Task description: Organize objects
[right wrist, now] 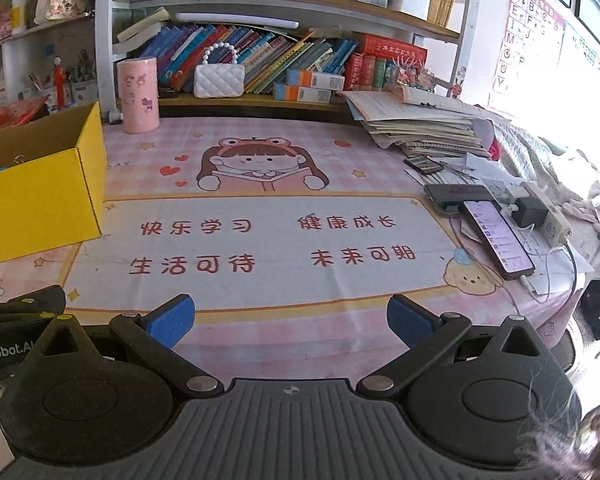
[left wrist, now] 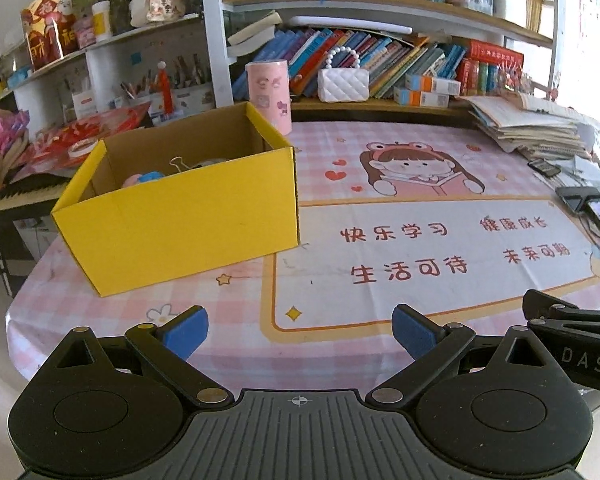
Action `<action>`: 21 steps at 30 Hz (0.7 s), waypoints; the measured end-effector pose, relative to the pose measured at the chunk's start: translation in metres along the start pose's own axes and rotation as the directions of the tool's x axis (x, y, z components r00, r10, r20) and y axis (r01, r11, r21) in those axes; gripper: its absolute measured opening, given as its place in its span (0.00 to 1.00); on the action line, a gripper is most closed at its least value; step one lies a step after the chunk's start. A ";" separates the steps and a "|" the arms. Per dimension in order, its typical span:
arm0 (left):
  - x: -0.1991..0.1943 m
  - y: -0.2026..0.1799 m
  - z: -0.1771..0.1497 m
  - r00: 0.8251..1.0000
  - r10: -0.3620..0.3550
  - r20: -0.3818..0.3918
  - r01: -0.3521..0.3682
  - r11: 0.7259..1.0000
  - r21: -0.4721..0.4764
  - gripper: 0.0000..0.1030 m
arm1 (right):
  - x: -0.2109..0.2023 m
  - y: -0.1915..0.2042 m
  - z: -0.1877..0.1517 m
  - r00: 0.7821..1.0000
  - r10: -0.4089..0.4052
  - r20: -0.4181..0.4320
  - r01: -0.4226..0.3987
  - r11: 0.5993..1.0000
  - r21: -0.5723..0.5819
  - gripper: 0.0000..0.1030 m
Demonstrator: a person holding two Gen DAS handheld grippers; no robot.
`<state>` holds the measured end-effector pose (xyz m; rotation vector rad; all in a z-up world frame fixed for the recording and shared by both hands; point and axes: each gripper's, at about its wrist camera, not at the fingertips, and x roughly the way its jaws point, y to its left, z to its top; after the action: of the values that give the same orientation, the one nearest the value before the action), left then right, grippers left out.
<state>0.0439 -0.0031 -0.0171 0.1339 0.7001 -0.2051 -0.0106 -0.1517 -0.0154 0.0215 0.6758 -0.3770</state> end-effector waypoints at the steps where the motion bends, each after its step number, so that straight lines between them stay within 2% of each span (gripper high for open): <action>1: 0.001 -0.001 0.000 1.000 0.004 -0.003 -0.004 1.000 0.002 0.97 | 0.001 -0.001 0.000 1.000 -0.001 -0.002 0.001 1.000 0.000 1.00; 9: 0.008 -0.007 0.002 0.998 0.055 -0.033 -0.055 0.998 0.000 0.97 | 0.006 0.001 0.002 1.000 0.001 -0.012 -0.002 1.000 -0.027 1.00; 21: 0.008 -0.006 0.003 0.995 0.092 -0.035 -0.092 0.996 0.000 0.97 | 0.014 0.006 0.004 0.999 -0.011 -0.035 0.010 0.999 -0.037 1.00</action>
<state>0.0505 -0.0101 -0.0207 0.1679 0.7272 -0.1145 0.0040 -0.1517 -0.0219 -0.0099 0.7176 -0.3751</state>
